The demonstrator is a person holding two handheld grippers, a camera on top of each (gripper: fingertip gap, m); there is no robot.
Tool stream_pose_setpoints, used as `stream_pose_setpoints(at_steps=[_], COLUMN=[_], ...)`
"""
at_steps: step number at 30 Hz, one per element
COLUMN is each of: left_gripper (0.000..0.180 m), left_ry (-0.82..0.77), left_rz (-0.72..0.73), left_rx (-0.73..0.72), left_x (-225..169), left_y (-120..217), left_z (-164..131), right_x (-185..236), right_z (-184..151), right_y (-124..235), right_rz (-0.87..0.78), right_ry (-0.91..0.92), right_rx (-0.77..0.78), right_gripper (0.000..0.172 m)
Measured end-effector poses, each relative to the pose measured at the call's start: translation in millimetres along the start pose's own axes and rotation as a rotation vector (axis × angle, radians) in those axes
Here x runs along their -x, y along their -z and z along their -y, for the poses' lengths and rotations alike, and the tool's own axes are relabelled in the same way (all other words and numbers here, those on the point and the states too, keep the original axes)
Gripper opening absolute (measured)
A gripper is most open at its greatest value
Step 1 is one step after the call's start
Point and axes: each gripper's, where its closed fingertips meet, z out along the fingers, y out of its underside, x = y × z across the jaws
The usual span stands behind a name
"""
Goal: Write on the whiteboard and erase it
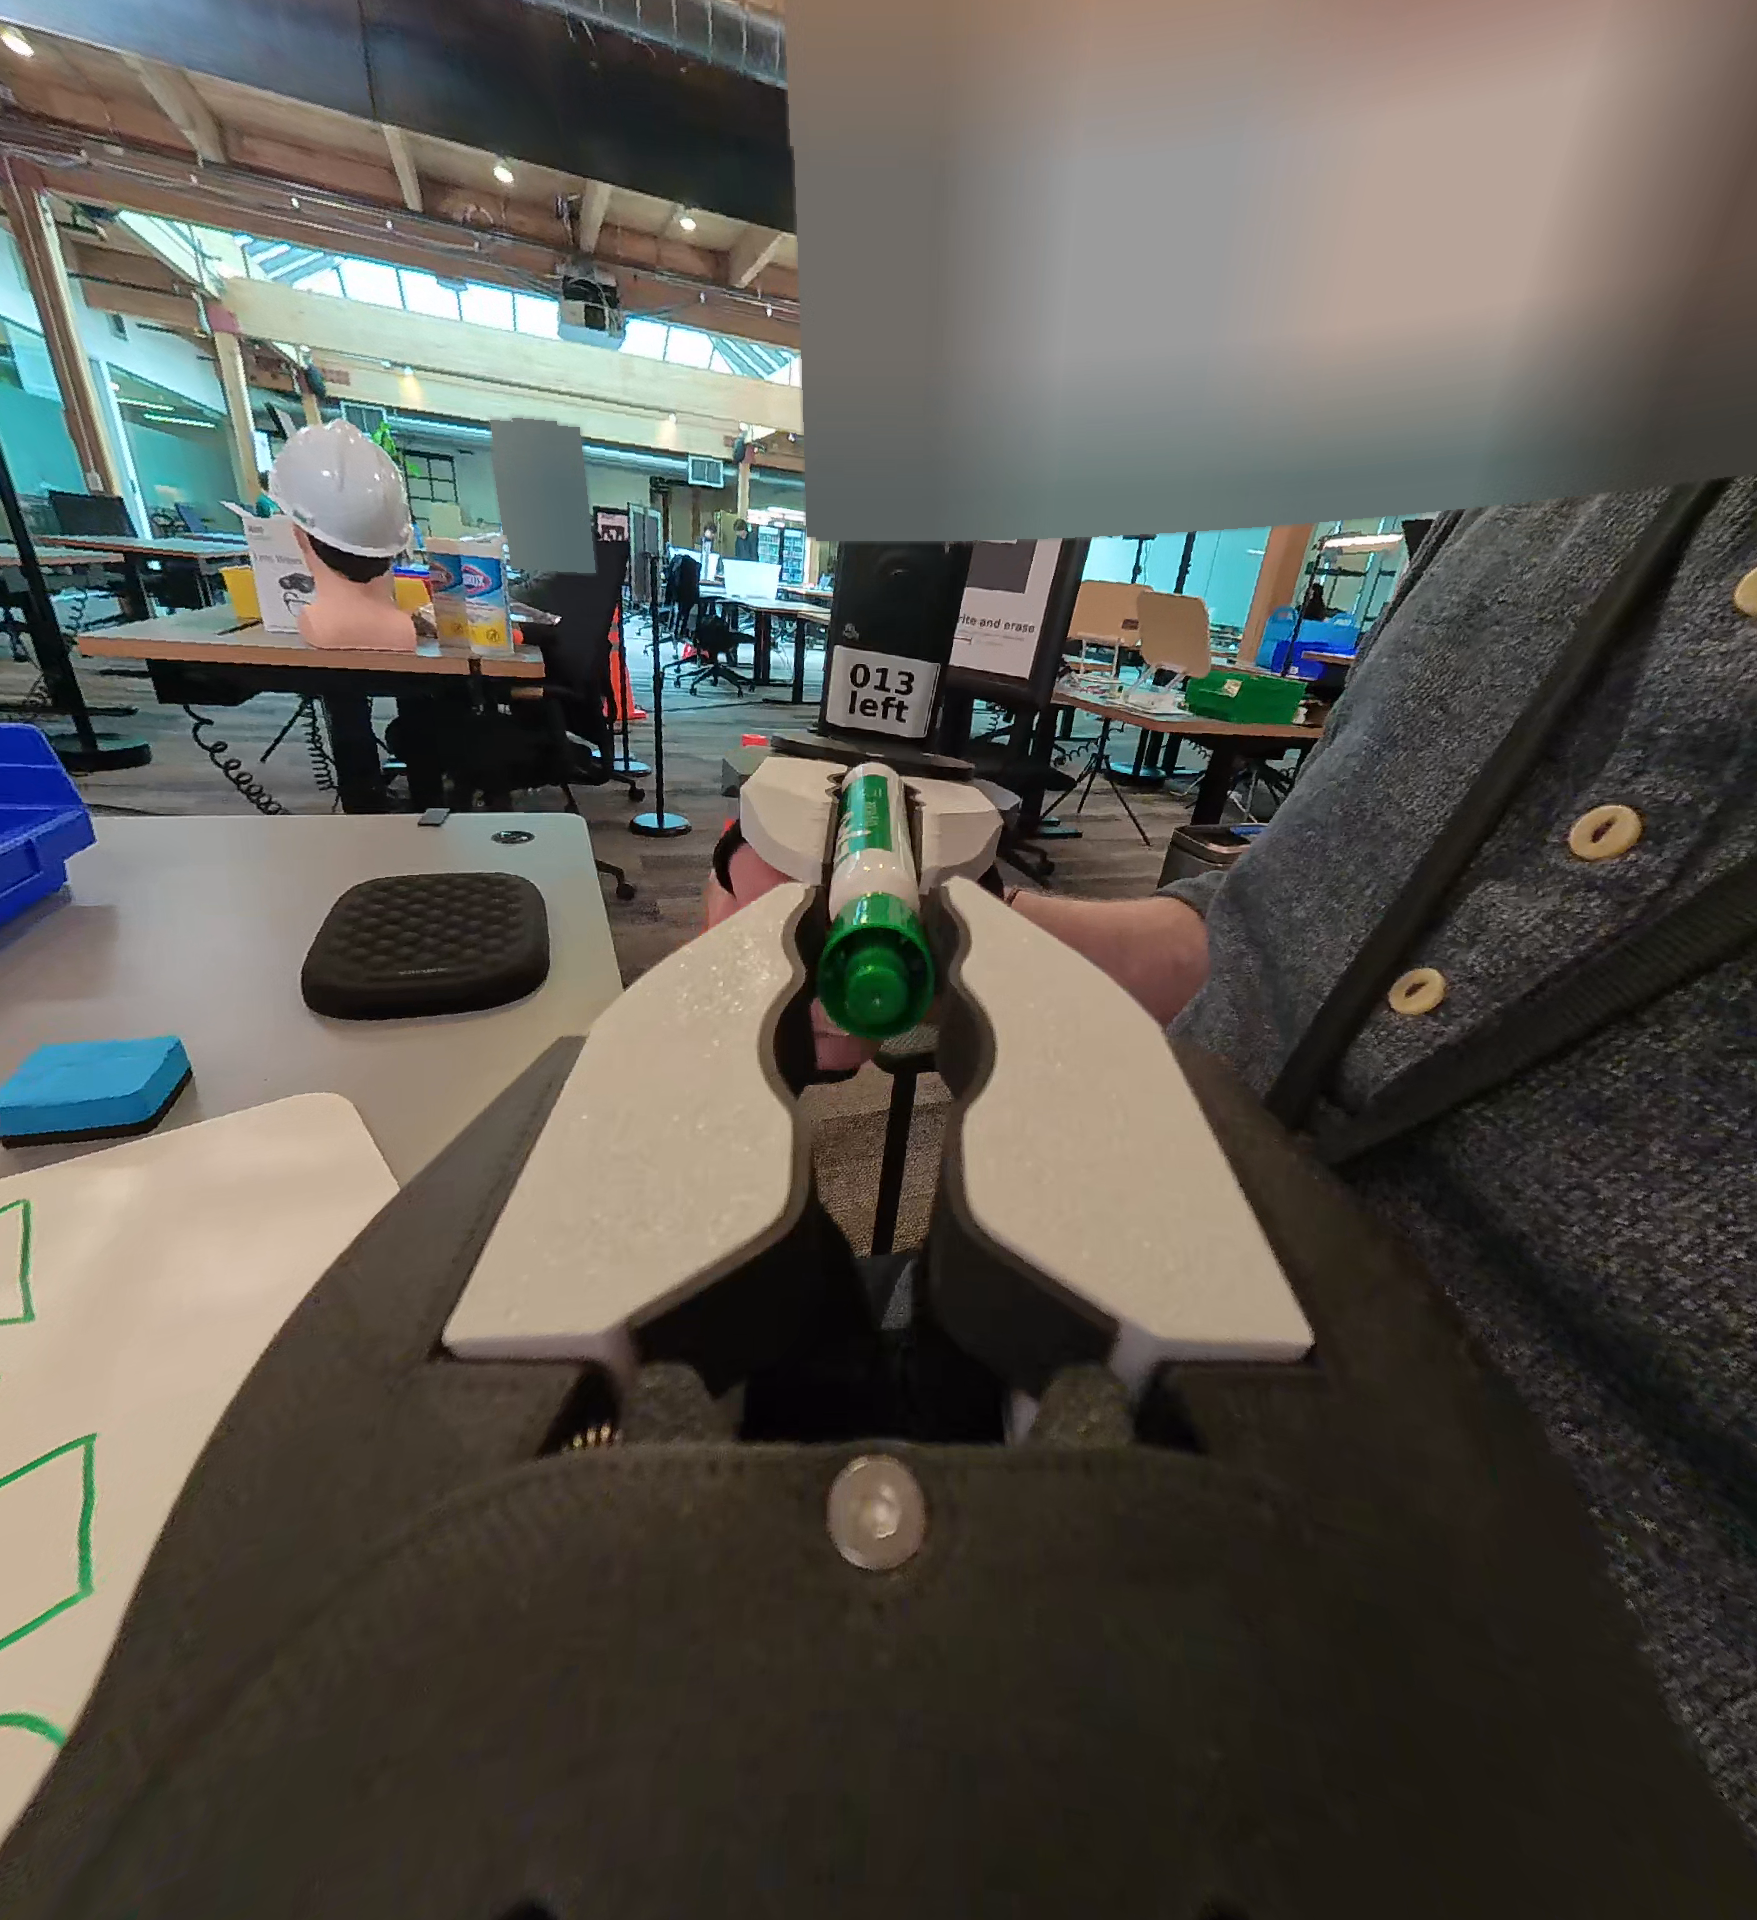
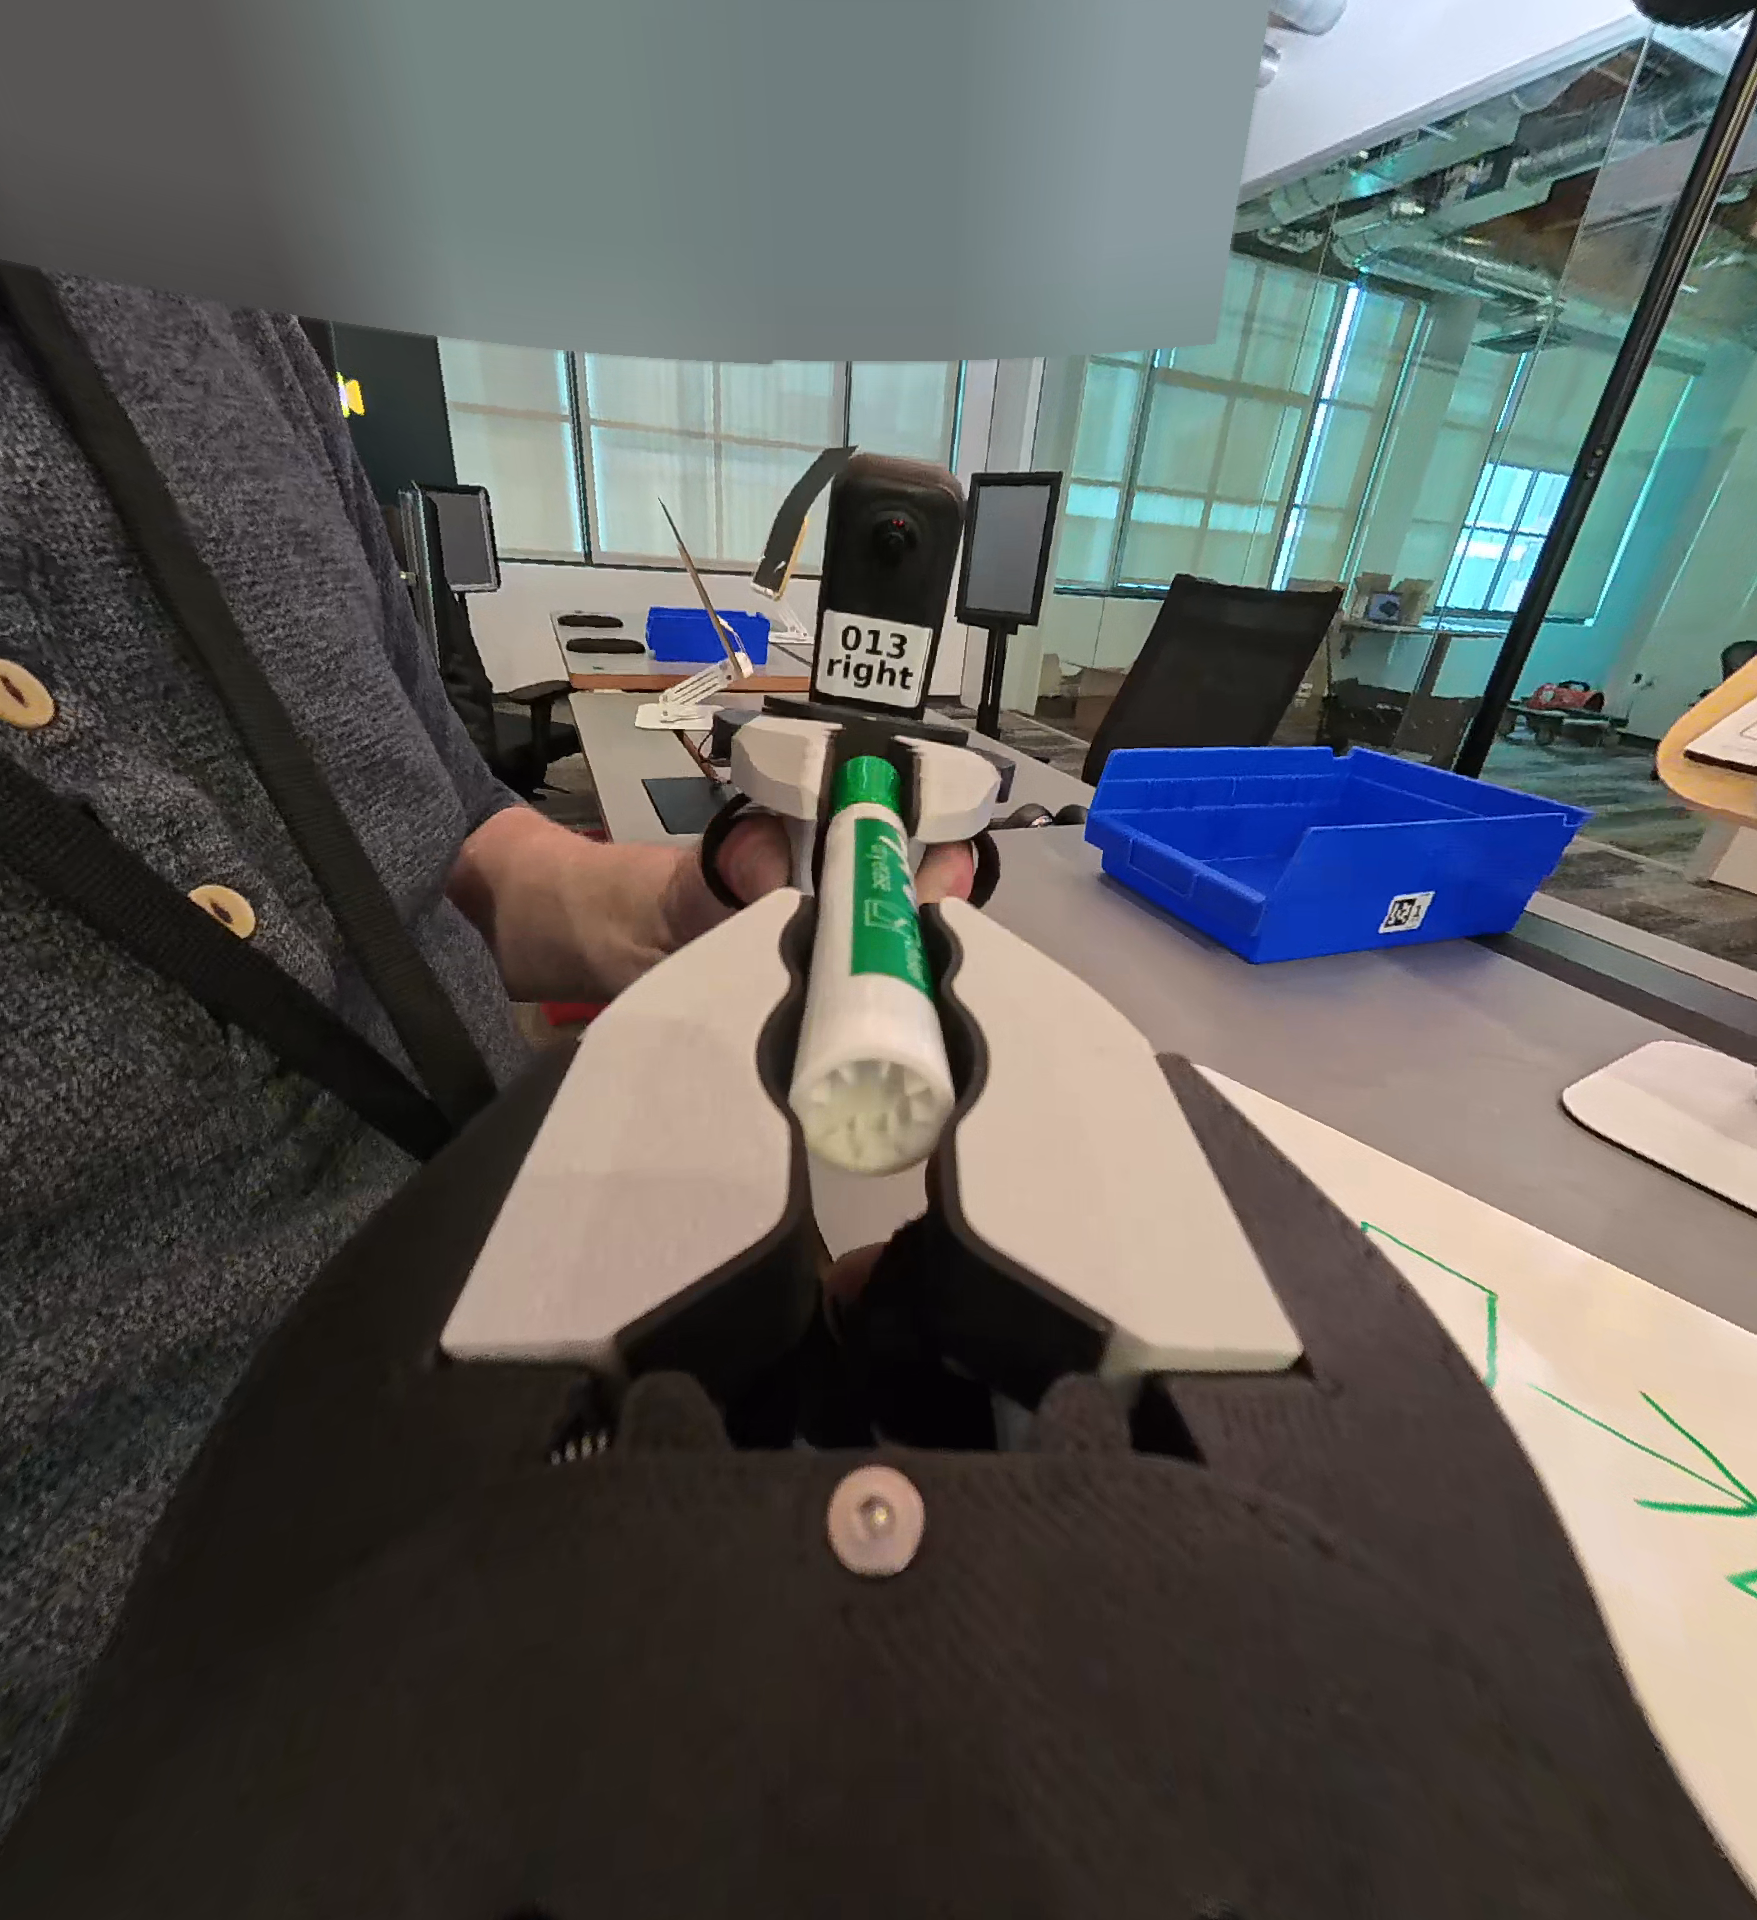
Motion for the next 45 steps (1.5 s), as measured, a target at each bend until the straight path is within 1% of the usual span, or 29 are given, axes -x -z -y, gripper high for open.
stream_pose_setpoints(at_steps=[4, 8, 15, 21, 23, 30, 35, 39, 41, 43, 45], left_gripper=[0.019, 0.019, 0.02, 0.02, 0.02, 0.02, 0.02, 0.02, 0.02, 0.02, 0.02], left_ry=[-0.011, -0.024, -0.01, 0.013, 0.026, 0.053, 0.053, 0.038, 0.051, 0.087, 0.077], left_rz=[0.007, 0.029, 0.043, 0.025, 0.016, 0.037, 0.067, 0.079, 0.092, 0.057, 0.045], left_rx=[-0.021, -0.013, -0.057, -0.094, -0.127, -0.168, -0.193, -0.187, -0.17, -0.159, -0.152], left_x=[-1.1, 1.8, 2.0, -1.5, -2.7, 3.1, 8.0, 10.2, 14.8, 16.0, 15.9], left_y=[-1.6, 0.1, -1.4, -2.8, -2.9, -0.8, 3.2, 3.7, 3.8, 4.3, 4.9], left_z=[1.5, 0.8, 8.0, 14.2, 18.4, 25.3, 32.4, 35.4, 31.5, 29.2, 30.1], right_x=[0.3, -0.9, -2.0, -0.6, 0.1, -4.1, -6.7, -7.8, -11.2, -12.3, -12.4], right_z=[0.7, -0.9, 2.8, 5.5, 7.4, 7.9, 11.5, 13.7, 10.7, 10.0, 11.7], right_y=[1.0, 0.0, -0.8, -1.2, -2.5, -6.9, -13.3, -15.5, -14.6, -13.6, -14.0], right_rz=[0.007, -0.009, -0.019, -0.008, -0.005, -0.05, -0.114, -0.13, -0.147, -0.149, -0.162], right_ry=[-0.006, 0.023, 0.013, -0.004, -0.021, -0.011, 0.016, 0.013, 0.017, 0.014, 0.043], right_rx=[-0.023, -0.013, -0.068, -0.114, -0.144, -0.175, -0.191, -0.203, -0.189, -0.178, -0.17], right_gripper=[0.021, 0.021, 0.021, 0.021, 0.021, 0.021, 0.021, 0.021, 0.021, 0.021, 0.021])
